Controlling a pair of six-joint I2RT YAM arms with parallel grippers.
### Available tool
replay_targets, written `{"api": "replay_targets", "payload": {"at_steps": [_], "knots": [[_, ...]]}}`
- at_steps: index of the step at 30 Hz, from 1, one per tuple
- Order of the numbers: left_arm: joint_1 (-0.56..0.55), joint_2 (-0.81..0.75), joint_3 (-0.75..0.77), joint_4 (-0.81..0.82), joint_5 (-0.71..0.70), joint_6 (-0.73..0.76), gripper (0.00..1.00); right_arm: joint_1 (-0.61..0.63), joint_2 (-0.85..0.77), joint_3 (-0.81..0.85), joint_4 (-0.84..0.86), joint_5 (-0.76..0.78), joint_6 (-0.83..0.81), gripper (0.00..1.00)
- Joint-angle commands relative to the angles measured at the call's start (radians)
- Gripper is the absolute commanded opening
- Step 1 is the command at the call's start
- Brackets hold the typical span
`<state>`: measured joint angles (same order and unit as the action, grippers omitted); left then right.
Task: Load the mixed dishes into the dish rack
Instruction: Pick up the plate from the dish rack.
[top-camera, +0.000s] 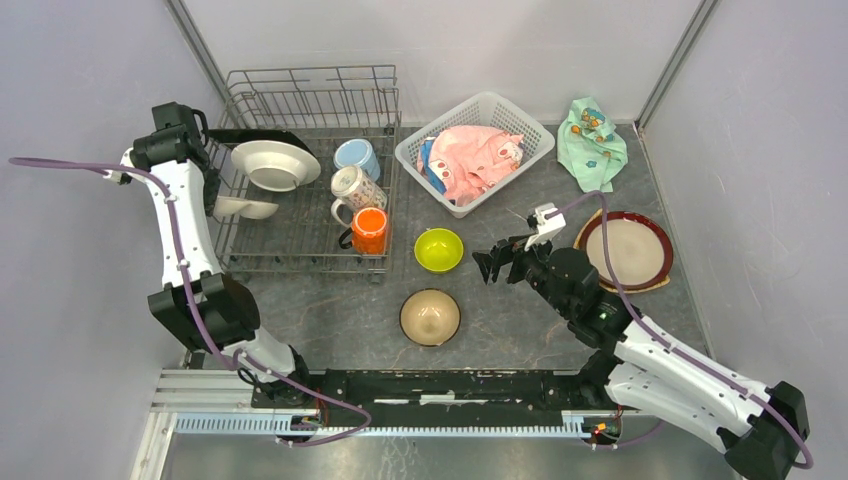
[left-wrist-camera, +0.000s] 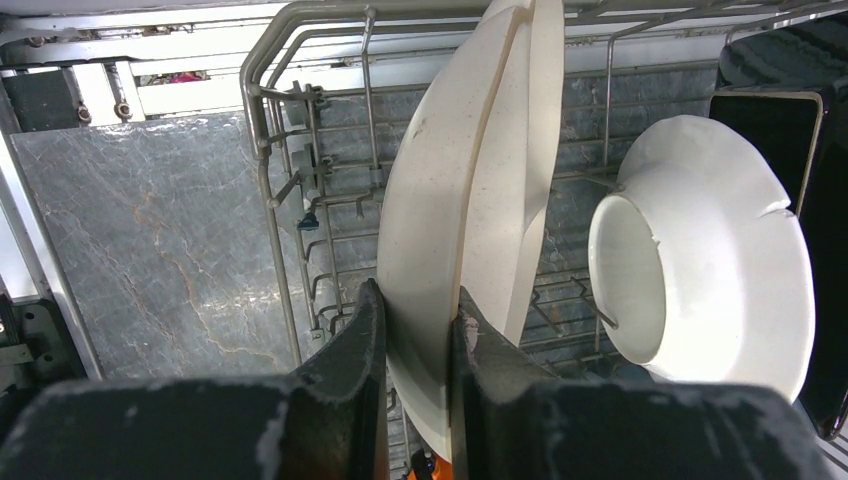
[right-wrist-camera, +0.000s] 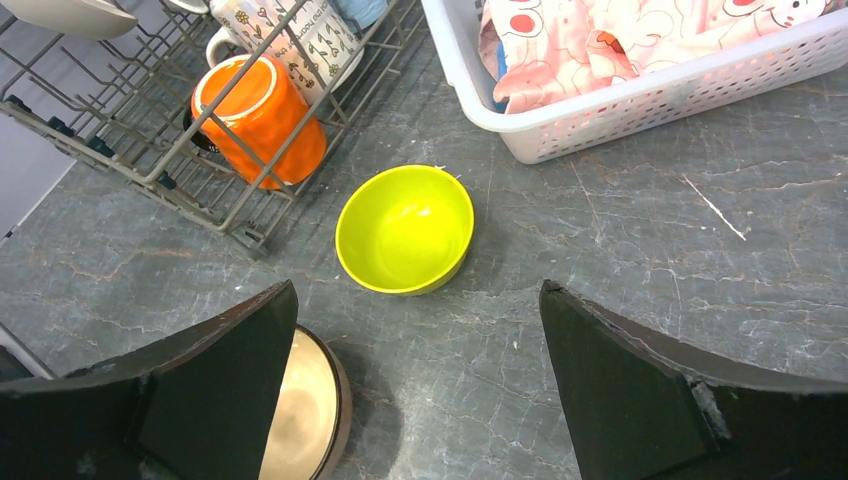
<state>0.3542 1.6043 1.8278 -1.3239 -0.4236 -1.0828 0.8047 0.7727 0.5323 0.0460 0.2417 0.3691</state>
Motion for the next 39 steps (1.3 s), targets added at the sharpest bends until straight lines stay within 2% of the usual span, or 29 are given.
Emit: {"api": "replay_targets", "payload": {"at_steps": [1, 16, 26, 31, 39], "knots": [[-0.011, -0.088, 0.073, 0.342, 0.090, -0.153, 0.02, 0.004, -0.040, -0.008, 0.012, 0.017, -0.007, 0.98], [-0.044, -0.106, -0.114, 0.473, 0.201, -0.275, 0.02, 0.003, -0.059, -0.019, 0.012, 0.016, 0.001, 0.98], [-0.062, -0.047, -0.018, 0.451, 0.171, -0.331, 0.02, 0.004, -0.049, -0.017, 0.011, 0.025, -0.009, 0.98], [-0.070, -0.030, 0.009, 0.459, 0.223, -0.353, 0.02, 0.003, -0.035, -0.019, 0.015, 0.031, -0.012, 0.98], [-0.161, 0.038, 0.046, 0.401, 0.202, -0.323, 0.02, 0.003, -0.032, -0.023, 0.026, 0.017, -0.009, 0.98]]}}
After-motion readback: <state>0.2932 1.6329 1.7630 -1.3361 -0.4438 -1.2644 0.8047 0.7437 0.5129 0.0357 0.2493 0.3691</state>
